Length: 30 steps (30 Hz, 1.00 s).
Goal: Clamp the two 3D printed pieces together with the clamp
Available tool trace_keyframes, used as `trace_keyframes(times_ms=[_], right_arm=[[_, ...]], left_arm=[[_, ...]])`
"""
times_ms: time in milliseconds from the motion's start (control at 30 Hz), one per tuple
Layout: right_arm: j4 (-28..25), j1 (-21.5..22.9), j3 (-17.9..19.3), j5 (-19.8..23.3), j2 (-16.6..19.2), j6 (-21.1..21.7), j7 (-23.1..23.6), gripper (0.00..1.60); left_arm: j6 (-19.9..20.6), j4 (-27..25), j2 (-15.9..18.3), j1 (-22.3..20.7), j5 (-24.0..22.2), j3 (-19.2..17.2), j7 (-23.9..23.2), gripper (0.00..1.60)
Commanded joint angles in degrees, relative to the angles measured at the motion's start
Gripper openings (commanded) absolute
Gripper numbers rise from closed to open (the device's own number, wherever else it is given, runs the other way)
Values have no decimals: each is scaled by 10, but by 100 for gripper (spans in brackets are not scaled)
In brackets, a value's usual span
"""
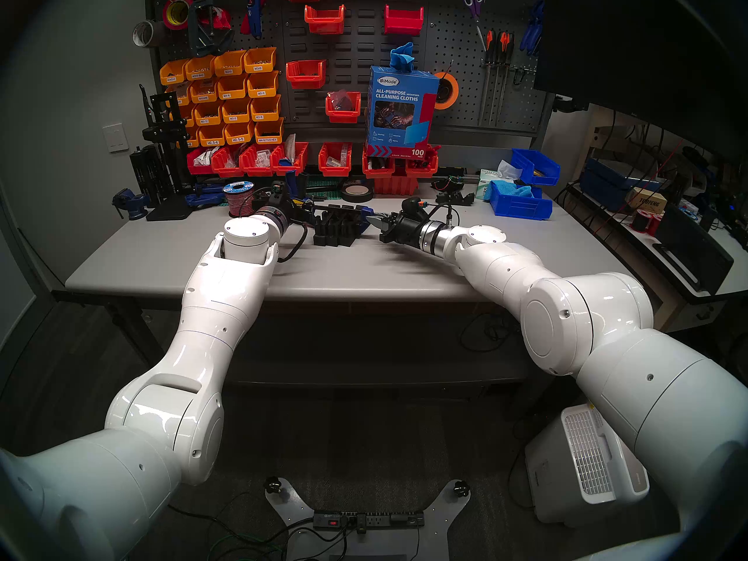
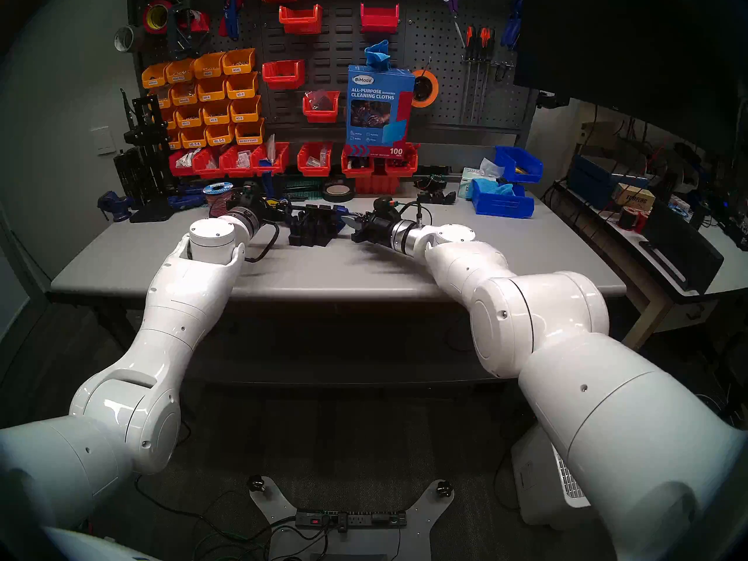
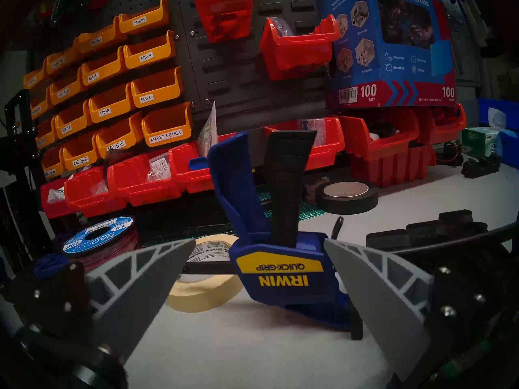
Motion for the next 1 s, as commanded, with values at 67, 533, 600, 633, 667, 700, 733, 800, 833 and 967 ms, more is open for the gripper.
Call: trace_keyframes(times_ms=[67, 533, 600, 633, 667, 700, 733, 800, 833, 967], right_arm=[[-17, 21, 4, 3, -8, -3, 0, 0], [-17, 22, 7, 3, -4, -3, 4, 0], [-17, 22, 7, 2, -4, -3, 5, 0], [-17, 22, 7, 2, -4, -3, 5, 0], [-17, 22, 7, 2, -4, -3, 5, 0], [-17, 22, 8, 2, -4, -3, 5, 0], [-17, 22, 8, 2, -4, -3, 6, 0], [-17, 22, 8, 2, -4, -3, 6, 0], [-17, 22, 8, 2, -4, -3, 6, 0], [-17, 22, 8, 2, -4, -3, 7, 0]], left_arm=[[-22, -21, 0, -33, -3, 1, -16, 160], [-33, -16, 1, -32, -6, 0, -42, 160], [-34, -15, 2, -32, -7, 0, -45, 160], [-35, -15, 2, -32, -7, 0, -46, 160], [-35, -15, 2, -32, -8, 0, -47, 160], [-36, -15, 2, -33, -8, 0, -48, 160], [-36, -14, 2, -33, -8, -1, -49, 160], [-37, -14, 2, -33, -9, -1, -52, 160], [-38, -14, 2, -33, -9, -1, -52, 160], [-40, -12, 3, -33, -10, -2, -57, 160]])
